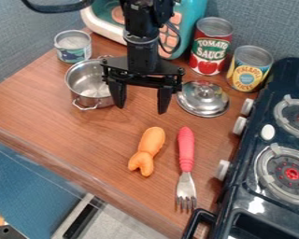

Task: Moved the can and the silver pot to the lower part

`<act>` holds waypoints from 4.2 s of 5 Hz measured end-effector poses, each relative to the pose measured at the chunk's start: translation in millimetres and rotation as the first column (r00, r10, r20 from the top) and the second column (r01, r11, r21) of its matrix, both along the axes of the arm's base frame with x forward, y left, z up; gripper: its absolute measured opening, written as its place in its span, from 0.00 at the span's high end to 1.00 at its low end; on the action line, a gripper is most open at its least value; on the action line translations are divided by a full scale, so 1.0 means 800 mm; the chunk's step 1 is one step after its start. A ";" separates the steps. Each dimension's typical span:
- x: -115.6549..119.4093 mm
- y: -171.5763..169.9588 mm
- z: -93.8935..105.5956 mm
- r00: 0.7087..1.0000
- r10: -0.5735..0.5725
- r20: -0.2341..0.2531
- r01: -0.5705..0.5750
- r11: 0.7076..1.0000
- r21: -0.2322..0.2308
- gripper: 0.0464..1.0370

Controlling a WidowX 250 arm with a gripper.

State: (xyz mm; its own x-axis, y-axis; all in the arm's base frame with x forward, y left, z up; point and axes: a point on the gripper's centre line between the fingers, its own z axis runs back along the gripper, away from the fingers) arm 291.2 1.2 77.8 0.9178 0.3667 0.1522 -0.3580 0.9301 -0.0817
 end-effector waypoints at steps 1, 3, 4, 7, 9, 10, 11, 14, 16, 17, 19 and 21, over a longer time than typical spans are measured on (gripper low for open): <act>-0.004 -0.001 -0.011 0.999 0.001 -0.034 -0.001 1.000 -0.004 0.04; 0.002 0.052 -0.003 0.991 0.122 -0.054 -0.120 0.992 0.046 0.04; 0.005 0.101 0.014 0.971 0.236 -0.031 -0.234 0.970 0.067 0.04; 0.044 0.235 0.016 0.916 0.400 -0.044 -0.397 0.916 0.066 0.04; 0.083 0.289 0.009 0.894 0.447 -0.004 -0.446 0.893 0.061 0.04; 0.104 0.311 -0.001 0.886 0.463 -0.016 -0.461 0.884 0.077 0.04; 0.118 0.325 -0.005 0.881 0.472 -0.017 -0.468 0.878 0.100 0.04; 0.139 0.333 -0.019 0.885 0.463 0.046 -0.465 0.878 0.112 0.04; 0.150 0.317 -0.042 0.900 0.434 0.026 -0.434 0.894 0.109 0.04; 0.154 0.309 -0.043 0.910 0.414 0.028 -0.415 0.905 0.092 0.04; 0.146 0.287 -0.049 0.927 0.374 0.019 -0.375 0.924 0.080 0.04; 0.117 0.247 -0.062 0.944 0.329 -0.022 -0.327 0.943 0.071 0.04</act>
State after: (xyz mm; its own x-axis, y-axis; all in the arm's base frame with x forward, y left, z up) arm 384.5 198.8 28.4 0.7536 0.6383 0.1571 -0.6454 0.7638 -0.0076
